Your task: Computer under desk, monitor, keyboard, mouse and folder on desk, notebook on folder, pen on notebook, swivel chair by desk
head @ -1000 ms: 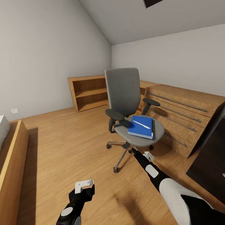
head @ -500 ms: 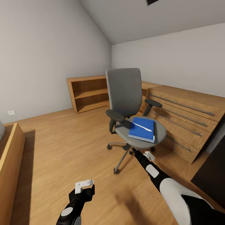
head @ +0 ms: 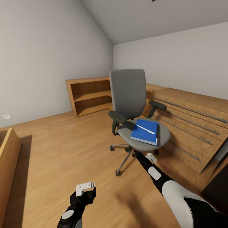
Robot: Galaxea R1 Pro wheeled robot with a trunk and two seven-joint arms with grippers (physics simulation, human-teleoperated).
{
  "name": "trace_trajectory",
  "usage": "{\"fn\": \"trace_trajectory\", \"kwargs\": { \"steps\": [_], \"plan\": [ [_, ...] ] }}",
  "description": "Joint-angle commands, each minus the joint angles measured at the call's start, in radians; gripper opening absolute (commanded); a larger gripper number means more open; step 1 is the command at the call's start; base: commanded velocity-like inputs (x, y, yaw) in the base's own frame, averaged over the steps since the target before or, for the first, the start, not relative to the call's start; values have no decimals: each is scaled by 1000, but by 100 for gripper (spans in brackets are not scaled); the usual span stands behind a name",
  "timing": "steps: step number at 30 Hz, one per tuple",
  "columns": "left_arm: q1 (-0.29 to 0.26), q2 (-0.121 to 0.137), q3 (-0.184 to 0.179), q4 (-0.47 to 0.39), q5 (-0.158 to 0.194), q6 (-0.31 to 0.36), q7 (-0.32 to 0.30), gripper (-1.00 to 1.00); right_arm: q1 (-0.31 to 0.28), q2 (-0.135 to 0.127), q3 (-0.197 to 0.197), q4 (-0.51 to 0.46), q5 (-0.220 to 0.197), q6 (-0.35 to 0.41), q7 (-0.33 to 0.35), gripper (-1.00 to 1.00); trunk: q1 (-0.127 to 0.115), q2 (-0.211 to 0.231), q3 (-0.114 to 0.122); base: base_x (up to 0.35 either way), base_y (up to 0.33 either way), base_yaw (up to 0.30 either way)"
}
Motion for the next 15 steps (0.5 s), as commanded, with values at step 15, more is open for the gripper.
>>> {"fn": "trace_trajectory", "kwargs": {
  "steps": [15],
  "plan": [
    [-1,0,-1,-1,11,3,9,100,-1,0,-18,0,-2,-2,7,100,0,0,-1,62,0,0]
  ]
}}
